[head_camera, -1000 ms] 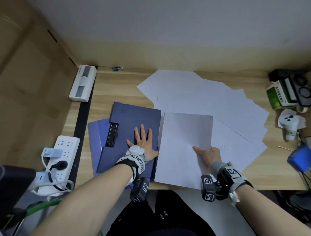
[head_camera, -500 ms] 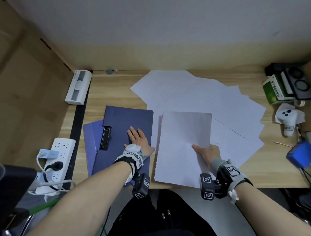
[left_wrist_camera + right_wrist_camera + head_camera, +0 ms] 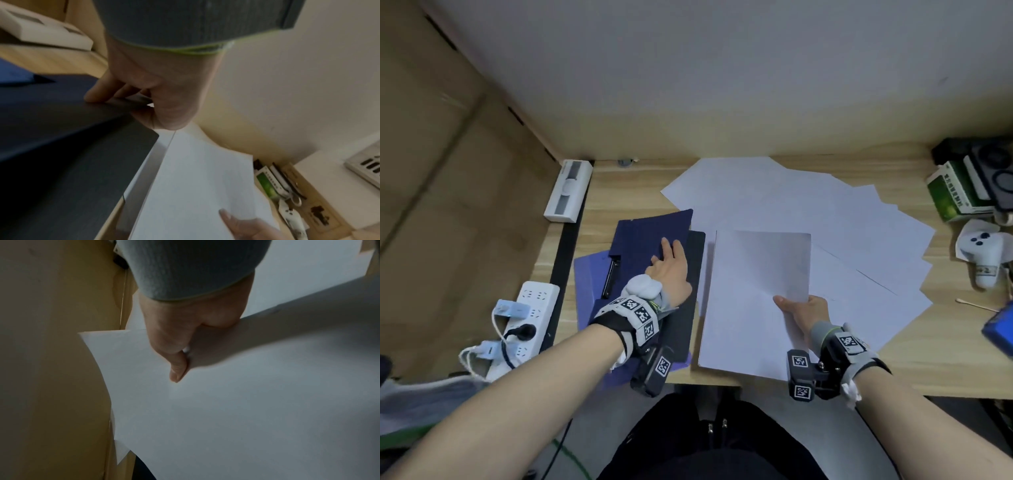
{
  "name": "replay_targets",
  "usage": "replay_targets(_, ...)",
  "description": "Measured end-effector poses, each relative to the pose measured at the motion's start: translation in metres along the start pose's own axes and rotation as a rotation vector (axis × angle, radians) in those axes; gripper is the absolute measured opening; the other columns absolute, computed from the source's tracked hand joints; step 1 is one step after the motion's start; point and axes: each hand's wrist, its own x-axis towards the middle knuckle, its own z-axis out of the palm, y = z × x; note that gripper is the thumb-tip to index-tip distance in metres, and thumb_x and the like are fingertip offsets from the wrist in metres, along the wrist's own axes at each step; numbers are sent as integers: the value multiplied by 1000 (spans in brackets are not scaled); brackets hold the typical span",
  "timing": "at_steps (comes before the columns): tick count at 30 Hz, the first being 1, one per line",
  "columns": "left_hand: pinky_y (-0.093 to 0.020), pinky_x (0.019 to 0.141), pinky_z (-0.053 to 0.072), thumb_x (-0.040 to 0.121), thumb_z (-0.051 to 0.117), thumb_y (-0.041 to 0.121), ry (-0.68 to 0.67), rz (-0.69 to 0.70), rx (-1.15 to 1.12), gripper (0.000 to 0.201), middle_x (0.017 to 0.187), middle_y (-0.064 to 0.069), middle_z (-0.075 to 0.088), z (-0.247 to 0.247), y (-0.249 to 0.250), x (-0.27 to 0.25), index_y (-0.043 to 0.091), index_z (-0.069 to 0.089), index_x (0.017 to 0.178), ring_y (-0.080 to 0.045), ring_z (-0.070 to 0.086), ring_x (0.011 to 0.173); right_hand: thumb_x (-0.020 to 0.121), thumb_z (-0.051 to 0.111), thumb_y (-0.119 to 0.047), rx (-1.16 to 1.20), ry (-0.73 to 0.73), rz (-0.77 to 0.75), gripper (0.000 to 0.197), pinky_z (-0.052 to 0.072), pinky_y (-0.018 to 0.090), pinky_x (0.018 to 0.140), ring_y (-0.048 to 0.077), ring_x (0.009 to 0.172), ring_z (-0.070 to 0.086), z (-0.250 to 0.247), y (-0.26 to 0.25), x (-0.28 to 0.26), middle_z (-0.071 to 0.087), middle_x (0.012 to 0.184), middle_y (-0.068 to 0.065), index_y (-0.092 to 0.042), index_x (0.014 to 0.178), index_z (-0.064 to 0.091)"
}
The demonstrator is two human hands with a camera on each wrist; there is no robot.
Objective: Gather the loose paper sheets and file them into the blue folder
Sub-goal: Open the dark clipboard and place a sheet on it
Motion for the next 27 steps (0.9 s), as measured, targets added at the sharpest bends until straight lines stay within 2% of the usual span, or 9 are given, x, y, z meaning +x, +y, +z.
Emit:
replay_targets(5, -40, 76, 49, 86, 53, 6, 135, -23, -109, 94, 164, -8, -5, -52, -59, -27, 18, -12, 154, -38, 55, 115, 72, 86, -17, -44, -101, -5, 24, 52, 41, 83, 29, 78, 62, 58, -16, -1, 67, 78, 9, -10, 78, 64)
replay_targets(8, -42, 72, 51, 82, 52, 0, 224, -22, -213, 99, 162, -5, 9, -71, -95, -34, 26, -11, 153, -41, 58, 101, 73, 86, -18, -59, -112, -12, 25, 52, 40, 80, 30, 77, 62, 89, -23, -2, 67, 77, 9, -8, 80, 64)
replay_targets(10, -45, 71, 53, 79, 54, -1, 303, -26, -225, 101, 150, -9, 29, -84, -124, -35, 29, -9, 152, -41, 58, 94, 73, 86, -19, -77, -125, -13, 25, 51, 39, 78, 29, 77, 61, 112, -28, -6, 66, 76, 9, -9, 76, 62)
replay_targets(13, -42, 60, 50, 75, 53, -2, 330, -71, -209, 103, 113, -13, 50, -102, -166, -32, 30, -9, 152, -36, 56, 75, 73, 86, -20, -106, -129, -23, 27, 54, 42, 81, 32, 81, 63, 134, -34, -7, 67, 78, 9, -12, 74, 61)
replay_targets(15, -43, 67, 50, 75, 54, -1, 321, -140, -211, 103, 116, -16, 51, -109, -209, -28, 31, -7, 152, -38, 58, 82, 72, 87, -20, -138, -129, -14, 27, 55, 45, 85, 34, 84, 65, 157, -36, -9, 68, 79, 10, -12, 75, 62)
replay_targets(17, -45, 79, 49, 77, 58, 1, 295, -205, -163, 103, 139, -14, 38, -105, -237, -23, 28, -7, 153, -41, 57, 102, 70, 87, -21, -142, -116, -6, 29, 55, 48, 88, 34, 85, 67, 167, -39, -10, 69, 81, 11, -10, 78, 62)
replay_targets(21, -49, 108, 35, 76, 67, 6, 324, -217, 34, 100, 159, -19, 9, -83, -280, -7, 17, 5, 154, -39, 19, 143, 65, 90, -28, -172, -87, 15, 37, 56, 51, 88, 36, 88, 69, 188, -35, -6, 72, 90, 16, -9, 83, 64)
replay_targets(24, -47, 117, 21, 76, 64, 6, 408, -98, 44, 88, 160, -19, 10, -64, -297, 15, 12, 19, 151, -36, 1, 149, 69, 88, -24, -172, -49, 17, 32, 56, 51, 86, 36, 87, 68, 202, -36, -18, 71, 89, 15, -9, 82, 62)
replay_targets(27, -40, 114, 29, 84, 52, 5, 361, 96, -242, 64, 153, -11, 33, -47, -292, 33, 13, 36, 145, -30, 19, 147, 71, 87, -20, -161, -31, 7, 33, 57, 48, 81, 34, 82, 67, 215, -29, -24, 70, 85, 15, -4, 89, 65)
